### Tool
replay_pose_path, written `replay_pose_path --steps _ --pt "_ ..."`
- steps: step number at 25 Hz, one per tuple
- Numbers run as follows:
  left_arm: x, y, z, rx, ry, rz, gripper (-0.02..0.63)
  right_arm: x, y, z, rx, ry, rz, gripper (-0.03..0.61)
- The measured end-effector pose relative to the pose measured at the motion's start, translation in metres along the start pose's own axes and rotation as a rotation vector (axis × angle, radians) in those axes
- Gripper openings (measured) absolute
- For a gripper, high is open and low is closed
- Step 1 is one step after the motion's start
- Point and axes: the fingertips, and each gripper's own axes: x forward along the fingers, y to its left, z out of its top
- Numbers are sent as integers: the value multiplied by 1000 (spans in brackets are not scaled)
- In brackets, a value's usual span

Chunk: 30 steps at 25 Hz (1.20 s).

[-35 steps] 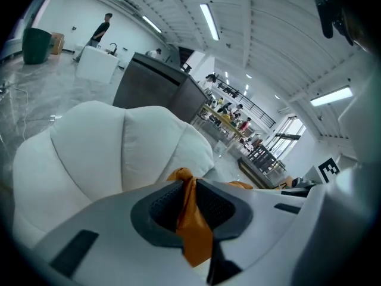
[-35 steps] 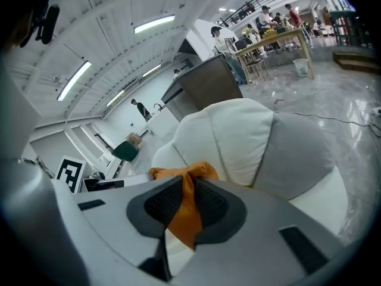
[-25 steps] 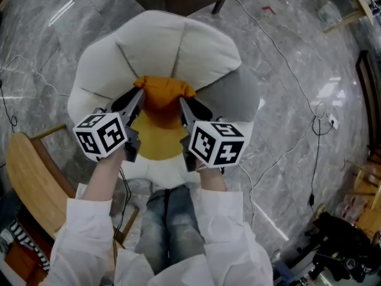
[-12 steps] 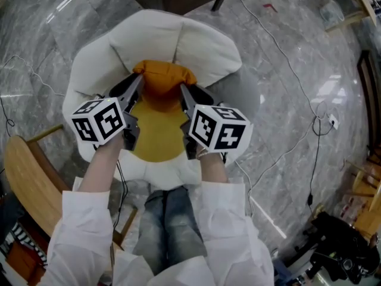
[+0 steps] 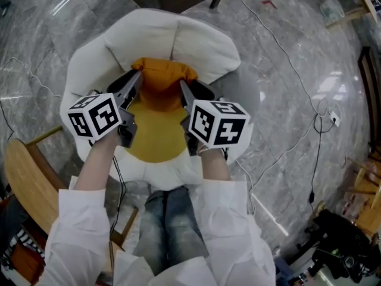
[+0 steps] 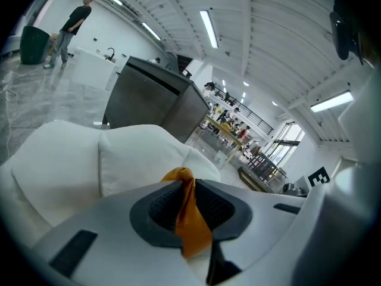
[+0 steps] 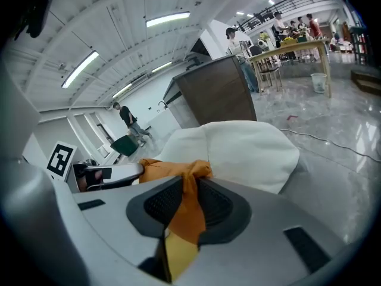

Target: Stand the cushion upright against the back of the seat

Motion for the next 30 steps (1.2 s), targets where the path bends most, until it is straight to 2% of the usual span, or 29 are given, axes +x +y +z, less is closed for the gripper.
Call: replay_pose_path --steps 5,9,13,16,19,23,30 --pt "5 3 3 76 4 63 66 4 -2 3 0 -15 -11 80" --pt "8 1 3 106 18 70 72 1 -5 3 44 -25 -10 100" --pt "5 2 5 105 27 79 98 -3 -6 6 53 -27 -20 136" --pt "1 4 4 105 29 101 129 -6 -2 8 27 -21 -15 184" --pt "-3 3 4 108 28 104 160 -8 2 9 14 -15 -20 207" --pt "-11 0 9 101 24 102 169 -19 0 18 30 -52 -48 218" --pt "-38 -18 15 99 10 91 169 -45 18 26 4 -61 -29 218"
